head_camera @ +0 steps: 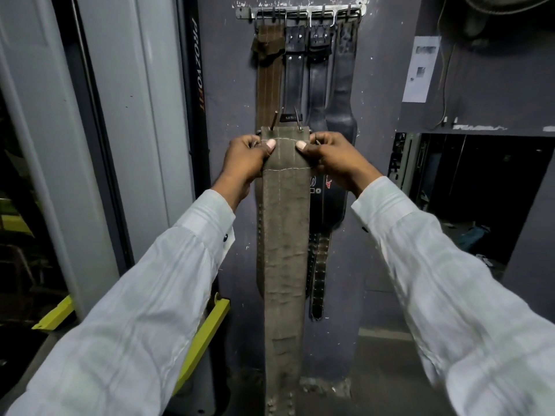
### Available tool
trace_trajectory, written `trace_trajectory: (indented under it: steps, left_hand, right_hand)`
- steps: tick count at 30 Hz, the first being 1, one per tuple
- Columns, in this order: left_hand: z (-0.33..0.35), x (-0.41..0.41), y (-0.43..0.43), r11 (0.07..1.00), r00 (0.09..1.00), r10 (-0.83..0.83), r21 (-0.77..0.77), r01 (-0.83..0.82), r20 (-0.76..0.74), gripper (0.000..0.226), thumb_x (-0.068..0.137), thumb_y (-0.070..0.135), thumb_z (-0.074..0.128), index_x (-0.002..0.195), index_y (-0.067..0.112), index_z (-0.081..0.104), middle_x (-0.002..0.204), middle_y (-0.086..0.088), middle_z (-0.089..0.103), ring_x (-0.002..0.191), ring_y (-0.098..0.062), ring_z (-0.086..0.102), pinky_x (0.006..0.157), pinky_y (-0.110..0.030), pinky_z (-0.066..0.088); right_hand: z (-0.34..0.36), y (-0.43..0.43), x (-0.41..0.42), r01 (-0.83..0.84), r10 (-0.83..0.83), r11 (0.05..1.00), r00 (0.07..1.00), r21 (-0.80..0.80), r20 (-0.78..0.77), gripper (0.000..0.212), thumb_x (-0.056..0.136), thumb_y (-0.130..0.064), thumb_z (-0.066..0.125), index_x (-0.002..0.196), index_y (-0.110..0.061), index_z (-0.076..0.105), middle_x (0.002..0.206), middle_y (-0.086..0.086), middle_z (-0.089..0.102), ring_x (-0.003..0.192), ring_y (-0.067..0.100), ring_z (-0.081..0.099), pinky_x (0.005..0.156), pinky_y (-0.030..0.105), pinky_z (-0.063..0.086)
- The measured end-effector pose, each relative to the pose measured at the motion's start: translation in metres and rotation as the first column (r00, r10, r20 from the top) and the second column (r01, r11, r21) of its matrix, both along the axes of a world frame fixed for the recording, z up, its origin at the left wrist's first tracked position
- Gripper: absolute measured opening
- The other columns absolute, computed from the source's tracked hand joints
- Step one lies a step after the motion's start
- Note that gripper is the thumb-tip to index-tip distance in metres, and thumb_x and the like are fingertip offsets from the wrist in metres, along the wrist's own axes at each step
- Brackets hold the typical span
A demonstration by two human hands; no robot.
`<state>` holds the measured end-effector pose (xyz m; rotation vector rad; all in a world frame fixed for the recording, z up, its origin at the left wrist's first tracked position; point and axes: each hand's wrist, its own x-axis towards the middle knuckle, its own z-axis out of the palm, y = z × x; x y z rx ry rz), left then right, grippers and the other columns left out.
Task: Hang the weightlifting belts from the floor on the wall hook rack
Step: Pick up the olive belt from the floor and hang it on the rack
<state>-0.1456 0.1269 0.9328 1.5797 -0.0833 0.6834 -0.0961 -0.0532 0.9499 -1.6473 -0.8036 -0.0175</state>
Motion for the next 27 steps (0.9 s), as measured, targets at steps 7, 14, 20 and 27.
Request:
trace_trajectory:
  steps: [7,14,20,27]
  left_hand:
    - [0.01,0.005,-0.039,0.991,0.993,-0.045,-0.13,0.03,-0.113,0.024,0.097,0.011,0.06,0.074,0.014,0.051,0.072,-0.002,0.06,0.058,-0.012,0.059,0.047,-0.019,0.05]
    - [0.0,0.024,-0.057,0.994,0.99,0.053,-0.084,-0.065,-0.133,0.018,0.086,0.026,0.073,0.087,0.009,0.067,0.095,-0.011,0.074,0.089,-0.025,0.072,0.084,-0.042,0.061]
    - [-0.016,0.044,-0.05,0.995,0.996,0.077,-0.06,-0.08,-0.048,0.029,0.081,0.032,0.074,0.106,0.019,0.068,0.104,-0.004,0.076,0.099,-0.023,0.073,0.092,-0.048,0.058]
    - [-0.025,0.078,-0.029,0.984,0.995,0.088,-0.152,-0.093,-0.035,0.01,0.091,0.027,0.068,0.083,0.027,0.063,0.09,-0.002,0.074,0.079,-0.016,0.07,0.069,-0.033,0.057]
  right_hand:
    - [-0.012,-0.006,0.008,0.197,-0.197,0.98,0.98,0.004,-0.001,0.037,0.097,-0.046,0.055,0.077,-0.016,0.064,0.063,-0.008,0.064,0.058,0.006,0.059,0.062,0.023,0.048]
    - [-0.018,-0.021,0.025,0.288,-0.282,0.957,0.95,0.03,-0.131,0.058,0.086,-0.057,0.064,0.104,-0.002,0.071,0.099,0.012,0.076,0.092,0.026,0.073,0.089,0.042,0.059]
    - [-0.019,-0.018,0.043,0.288,-0.293,0.953,0.955,0.095,0.041,0.024,0.091,-0.038,0.067,0.087,-0.017,0.057,0.086,0.001,0.066,0.077,0.013,0.061,0.072,0.031,0.051]
    - [-0.036,0.005,0.078,0.272,-0.306,0.948,0.919,0.162,0.247,0.024,0.09,-0.03,0.068,0.103,-0.011,0.059,0.095,0.009,0.072,0.086,0.022,0.072,0.073,0.032,0.058]
